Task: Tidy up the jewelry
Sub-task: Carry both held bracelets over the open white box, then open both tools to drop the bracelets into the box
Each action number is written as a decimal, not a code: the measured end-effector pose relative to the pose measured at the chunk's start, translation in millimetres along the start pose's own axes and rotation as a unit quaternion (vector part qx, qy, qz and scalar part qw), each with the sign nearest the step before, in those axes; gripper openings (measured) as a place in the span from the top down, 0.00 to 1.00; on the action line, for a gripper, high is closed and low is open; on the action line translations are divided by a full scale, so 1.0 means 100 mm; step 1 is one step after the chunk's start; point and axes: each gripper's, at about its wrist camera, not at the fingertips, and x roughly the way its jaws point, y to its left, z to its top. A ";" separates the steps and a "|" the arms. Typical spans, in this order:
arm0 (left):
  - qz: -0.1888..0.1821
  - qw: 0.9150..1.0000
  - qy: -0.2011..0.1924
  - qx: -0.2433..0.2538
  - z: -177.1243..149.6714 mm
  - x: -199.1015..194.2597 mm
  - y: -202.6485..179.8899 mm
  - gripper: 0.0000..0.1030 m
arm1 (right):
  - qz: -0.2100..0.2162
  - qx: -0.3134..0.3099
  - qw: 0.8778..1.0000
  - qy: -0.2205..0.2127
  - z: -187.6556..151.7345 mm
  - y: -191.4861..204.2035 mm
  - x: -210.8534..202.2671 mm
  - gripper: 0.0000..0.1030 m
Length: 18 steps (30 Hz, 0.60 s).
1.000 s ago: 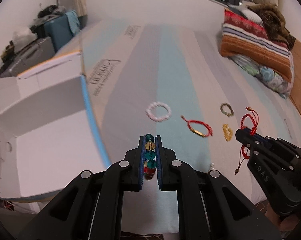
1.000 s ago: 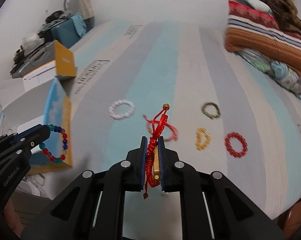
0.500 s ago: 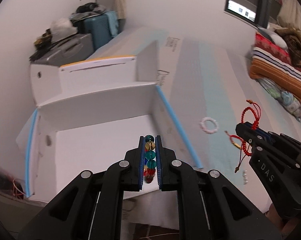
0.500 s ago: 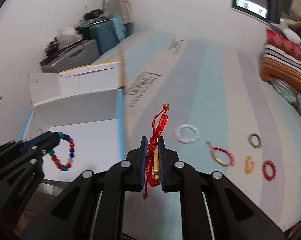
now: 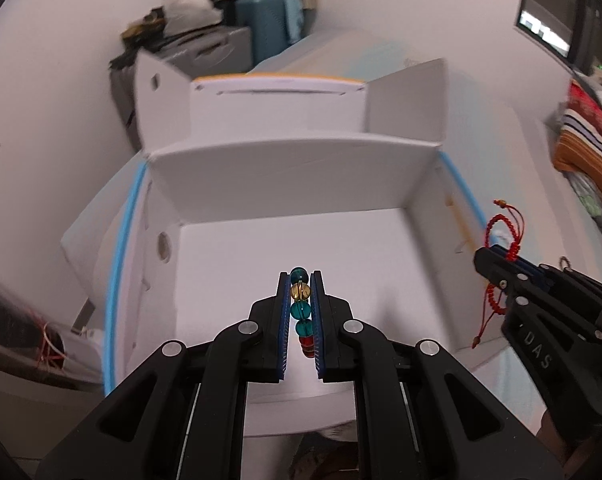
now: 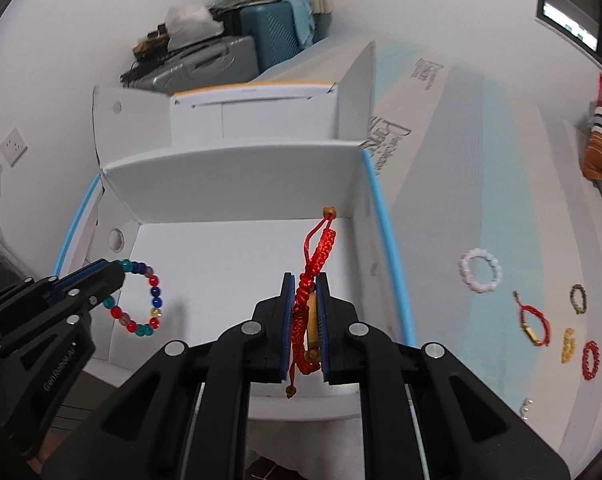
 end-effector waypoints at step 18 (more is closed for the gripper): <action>0.030 0.998 0.054 -0.019 -0.20 0.48 0.33 0.91 | -0.021 -0.008 0.997 0.075 -0.12 0.16 0.66 0.90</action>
